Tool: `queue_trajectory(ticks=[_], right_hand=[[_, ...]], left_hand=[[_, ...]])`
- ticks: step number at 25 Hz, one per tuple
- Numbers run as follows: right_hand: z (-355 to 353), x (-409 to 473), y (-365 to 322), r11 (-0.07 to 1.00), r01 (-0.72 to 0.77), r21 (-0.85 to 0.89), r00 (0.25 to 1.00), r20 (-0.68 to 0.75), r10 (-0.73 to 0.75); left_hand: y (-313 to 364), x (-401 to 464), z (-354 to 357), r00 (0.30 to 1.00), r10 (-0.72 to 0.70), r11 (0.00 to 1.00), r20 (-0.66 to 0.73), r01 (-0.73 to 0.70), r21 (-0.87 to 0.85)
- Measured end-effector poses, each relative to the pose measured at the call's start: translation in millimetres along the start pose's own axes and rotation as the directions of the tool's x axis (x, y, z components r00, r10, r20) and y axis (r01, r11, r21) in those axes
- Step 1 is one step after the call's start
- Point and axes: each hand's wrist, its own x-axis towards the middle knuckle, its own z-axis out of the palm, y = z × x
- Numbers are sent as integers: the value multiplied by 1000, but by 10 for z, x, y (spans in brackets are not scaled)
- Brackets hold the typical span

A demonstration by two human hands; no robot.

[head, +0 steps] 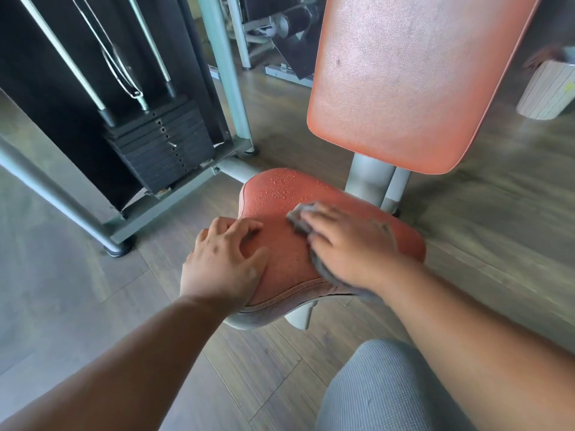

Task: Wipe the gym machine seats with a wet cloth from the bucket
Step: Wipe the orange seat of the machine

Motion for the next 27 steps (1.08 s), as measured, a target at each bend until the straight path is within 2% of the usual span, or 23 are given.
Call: queue_trajectory(ticks=[2,3,6,7,9,12,13,15,17,18,21,23,25,27], right_hand=[[-28,-308,30,995,92,26,996,-18,-92],[-35,-323,214,997,77,26,997,-27,-76],[-115,97,689,964,-222,148,975,57,216],[-104,209,627,960,-239,148,971,58,232],[-21,256,216,991,-129,37,991,48,127],[-32,-208,-167,994,99,53,995,6,-100],[-82,-304,-112,991,121,56,993,-14,-121],[-91,-198,259,996,46,74,999,-21,-45],[-57,189,527,982,-139,124,990,55,133],[-40,375,494,978,-166,129,985,67,159],[12,599,-6,992,-68,105,997,46,64],[8,312,-226,993,33,114,997,70,-42],[-16,-54,-163,989,113,100,993,19,-115],[-45,47,197,992,78,96,997,20,-80]], left_hand=[[-6,2,12,1000,10,1000,-8,-10,7],[-7,1,17,1000,13,1000,-12,-13,5],[-12,23,28,1000,6,1000,-19,-6,-9],[-18,20,34,1000,4,1000,-22,-4,-10],[-37,2,34,1000,9,1000,-28,-9,-13],[-38,10,37,999,21,999,-41,-22,-28],[-38,18,41,999,25,999,-43,-26,-24],[-46,27,52,999,28,999,-42,-28,-17],[-69,24,55,999,25,999,-45,-26,-29],[-76,28,53,999,23,999,-44,-24,-35],[-62,25,46,999,19,999,-36,-21,-43],[-56,24,40,999,24,999,-46,-26,-45],[-68,30,53,998,34,999,-44,-35,-39],[-84,43,67,998,36,999,-46,-37,-36]])
